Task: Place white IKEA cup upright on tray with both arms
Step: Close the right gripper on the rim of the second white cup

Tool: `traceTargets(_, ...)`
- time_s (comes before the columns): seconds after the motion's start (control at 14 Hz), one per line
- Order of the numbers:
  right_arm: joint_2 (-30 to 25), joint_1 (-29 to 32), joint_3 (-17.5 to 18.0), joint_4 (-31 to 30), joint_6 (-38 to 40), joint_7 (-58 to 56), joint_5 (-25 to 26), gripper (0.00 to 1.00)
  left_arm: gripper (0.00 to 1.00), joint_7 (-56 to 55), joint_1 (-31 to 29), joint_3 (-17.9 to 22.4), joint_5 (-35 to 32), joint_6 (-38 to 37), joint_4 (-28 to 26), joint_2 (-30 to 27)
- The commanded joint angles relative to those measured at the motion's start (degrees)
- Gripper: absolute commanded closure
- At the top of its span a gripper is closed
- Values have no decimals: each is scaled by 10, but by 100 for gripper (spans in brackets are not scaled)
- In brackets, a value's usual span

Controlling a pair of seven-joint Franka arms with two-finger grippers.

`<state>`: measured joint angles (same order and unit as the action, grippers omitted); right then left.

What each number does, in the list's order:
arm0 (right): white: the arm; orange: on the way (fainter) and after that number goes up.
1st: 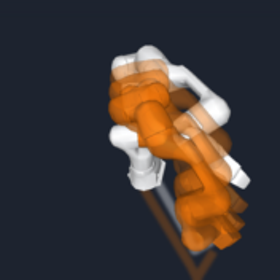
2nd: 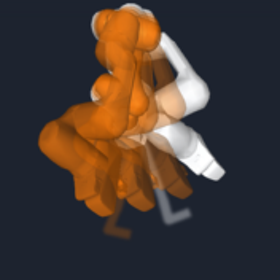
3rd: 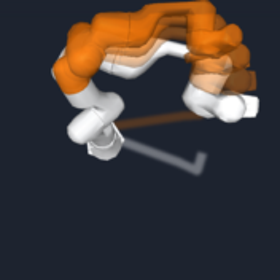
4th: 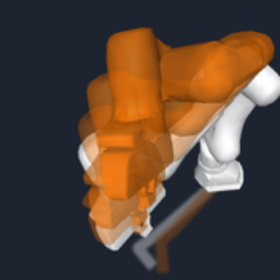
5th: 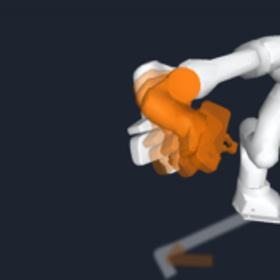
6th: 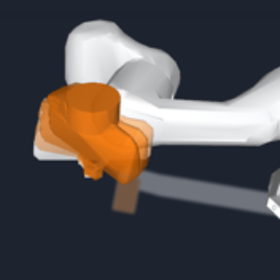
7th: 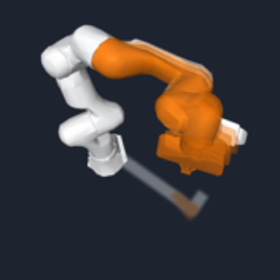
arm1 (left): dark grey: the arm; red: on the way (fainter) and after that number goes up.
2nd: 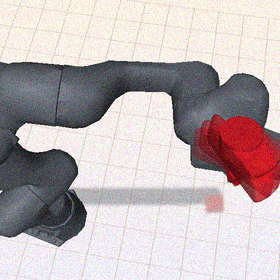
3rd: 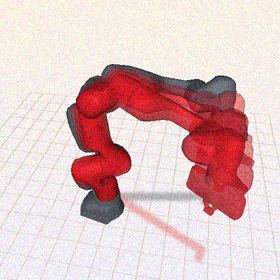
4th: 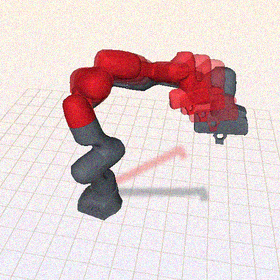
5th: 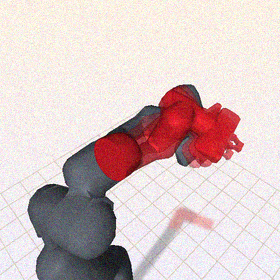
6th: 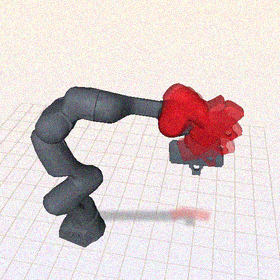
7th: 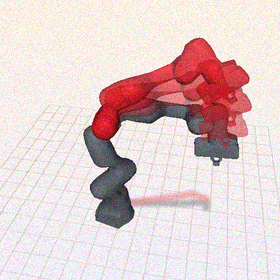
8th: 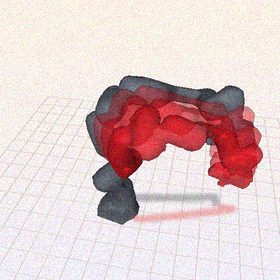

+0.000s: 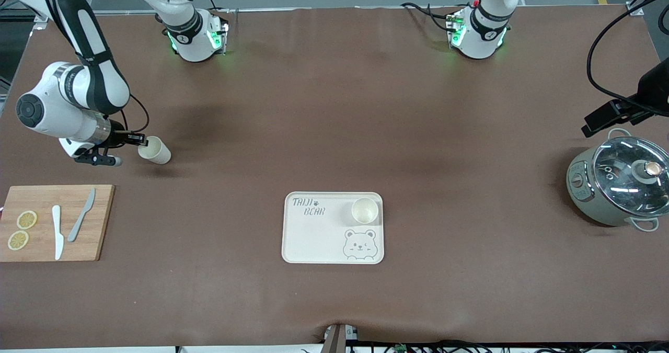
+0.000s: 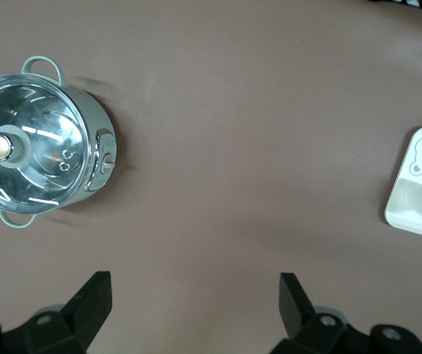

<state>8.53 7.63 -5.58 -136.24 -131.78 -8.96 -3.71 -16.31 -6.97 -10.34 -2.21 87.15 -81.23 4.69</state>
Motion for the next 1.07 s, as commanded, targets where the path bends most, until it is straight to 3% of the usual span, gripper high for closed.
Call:
traceTargets(0.0, -18, 12, 6, -15, -4, -13, -15, 100, 0, 34, -16, -6, -3, -1, -38, -32)
traceTargets(0.29, -26, 7, 7, 4, 37, -10, -22, 100, 0, 43, -16, -10, 4, 26, -103, -87)
traceTargets(0.5, -22, -10, 8, 86, 148, -7, -59, 100, 0, 44, -8, -15, 18, 40, -140, -115)
traceTargets(0.64, -12, -44, 7, 134, 165, 14, -79, 100, 0, 44, -6, -31, 18, 40, -145, -121)
traceTargets(0.86, 52, -131, 7, 233, 181, 200, -82, 100, 0, 58, -6, -33, 18, 40, -144, -121)
traceTargets(1.0, 130, -187, 7, 351, 230, 311, -96, 100, 0, 61, -7, -32, 20, 40, -141, -120)
